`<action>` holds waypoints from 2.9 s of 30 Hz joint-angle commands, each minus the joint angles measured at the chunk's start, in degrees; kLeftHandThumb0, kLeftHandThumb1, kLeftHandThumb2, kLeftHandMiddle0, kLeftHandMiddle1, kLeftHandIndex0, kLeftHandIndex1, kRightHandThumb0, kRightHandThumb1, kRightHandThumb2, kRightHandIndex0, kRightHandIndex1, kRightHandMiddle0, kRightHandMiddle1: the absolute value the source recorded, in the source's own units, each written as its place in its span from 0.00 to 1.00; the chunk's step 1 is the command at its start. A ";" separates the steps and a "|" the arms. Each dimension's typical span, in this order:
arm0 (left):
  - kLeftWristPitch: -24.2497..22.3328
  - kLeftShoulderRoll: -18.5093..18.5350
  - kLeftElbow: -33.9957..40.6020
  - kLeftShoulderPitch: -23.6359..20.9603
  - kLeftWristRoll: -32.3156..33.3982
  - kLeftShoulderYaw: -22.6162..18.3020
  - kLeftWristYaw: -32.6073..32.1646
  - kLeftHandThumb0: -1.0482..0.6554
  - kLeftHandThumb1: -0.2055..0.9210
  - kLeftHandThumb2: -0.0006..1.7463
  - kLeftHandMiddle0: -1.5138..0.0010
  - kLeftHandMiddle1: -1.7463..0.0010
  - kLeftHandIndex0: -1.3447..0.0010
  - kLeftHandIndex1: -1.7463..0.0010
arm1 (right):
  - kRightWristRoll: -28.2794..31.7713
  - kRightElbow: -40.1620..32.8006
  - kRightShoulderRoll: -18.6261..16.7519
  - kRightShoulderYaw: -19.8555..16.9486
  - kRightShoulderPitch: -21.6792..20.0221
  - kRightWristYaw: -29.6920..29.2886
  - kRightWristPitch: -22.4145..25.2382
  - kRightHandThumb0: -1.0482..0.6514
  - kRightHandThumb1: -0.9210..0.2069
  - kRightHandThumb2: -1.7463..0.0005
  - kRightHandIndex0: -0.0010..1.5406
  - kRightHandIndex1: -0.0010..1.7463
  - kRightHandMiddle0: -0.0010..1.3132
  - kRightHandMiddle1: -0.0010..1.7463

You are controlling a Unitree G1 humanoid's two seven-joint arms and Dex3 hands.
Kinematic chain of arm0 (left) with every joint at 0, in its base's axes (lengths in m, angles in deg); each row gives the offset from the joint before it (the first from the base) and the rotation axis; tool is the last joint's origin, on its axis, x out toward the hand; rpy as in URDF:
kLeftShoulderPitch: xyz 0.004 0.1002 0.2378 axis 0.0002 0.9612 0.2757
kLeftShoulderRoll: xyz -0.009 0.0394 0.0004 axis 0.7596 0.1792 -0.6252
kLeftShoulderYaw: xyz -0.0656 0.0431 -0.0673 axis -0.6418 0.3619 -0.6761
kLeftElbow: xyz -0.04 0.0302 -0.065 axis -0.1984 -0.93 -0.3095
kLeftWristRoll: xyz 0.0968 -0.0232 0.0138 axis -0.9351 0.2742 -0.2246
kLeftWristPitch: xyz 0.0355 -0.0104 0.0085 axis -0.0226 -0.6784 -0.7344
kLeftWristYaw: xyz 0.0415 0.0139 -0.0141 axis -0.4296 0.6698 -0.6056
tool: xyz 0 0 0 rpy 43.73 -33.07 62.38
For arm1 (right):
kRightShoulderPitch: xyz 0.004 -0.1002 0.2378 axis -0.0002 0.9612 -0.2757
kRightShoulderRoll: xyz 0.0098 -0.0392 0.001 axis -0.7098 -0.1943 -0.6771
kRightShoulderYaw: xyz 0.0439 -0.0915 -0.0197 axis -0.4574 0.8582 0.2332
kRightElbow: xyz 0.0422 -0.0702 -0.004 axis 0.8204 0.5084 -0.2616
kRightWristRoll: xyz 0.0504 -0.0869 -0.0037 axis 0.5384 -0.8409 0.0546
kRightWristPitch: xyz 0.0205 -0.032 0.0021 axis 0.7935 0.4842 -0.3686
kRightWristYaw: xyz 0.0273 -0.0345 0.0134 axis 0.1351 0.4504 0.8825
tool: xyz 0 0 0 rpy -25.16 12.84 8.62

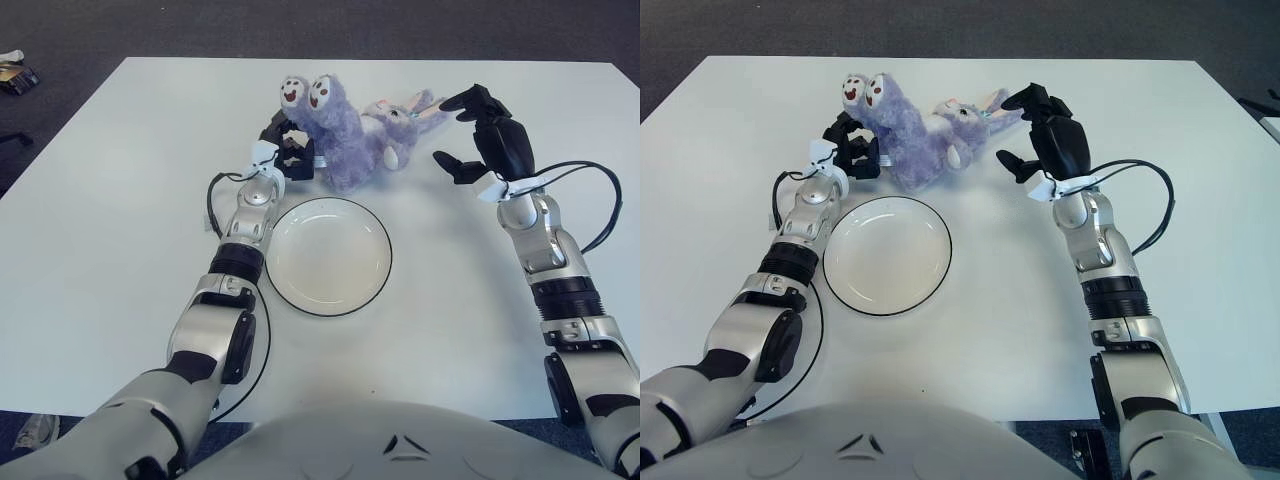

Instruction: Put the doll into the plate.

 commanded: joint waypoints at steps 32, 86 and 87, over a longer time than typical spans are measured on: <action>-3.54 -1.90 5.86 2.55 1.06 0.14 2.73 0.61 0.40 0.80 0.63 0.00 0.60 0.00 | -5.15 20.39 0.53 11.70 -13.06 -0.09 -4.18 0.11 0.25 0.70 0.00 0.06 0.00 0.24; -7.93 -2.40 6.55 1.88 -1.30 1.61 1.10 0.61 0.37 0.82 0.62 0.00 0.58 0.00 | -11.71 33.83 -2.40 21.55 -19.73 -12.14 -2.08 0.23 0.45 0.55 0.00 0.00 0.00 0.00; -8.00 -2.37 6.58 1.87 -1.37 1.67 1.08 0.61 0.37 0.82 0.62 0.00 0.58 0.00 | -11.89 34.23 -2.55 21.69 -19.95 -12.80 -2.02 0.23 0.45 0.55 0.00 0.00 0.00 0.00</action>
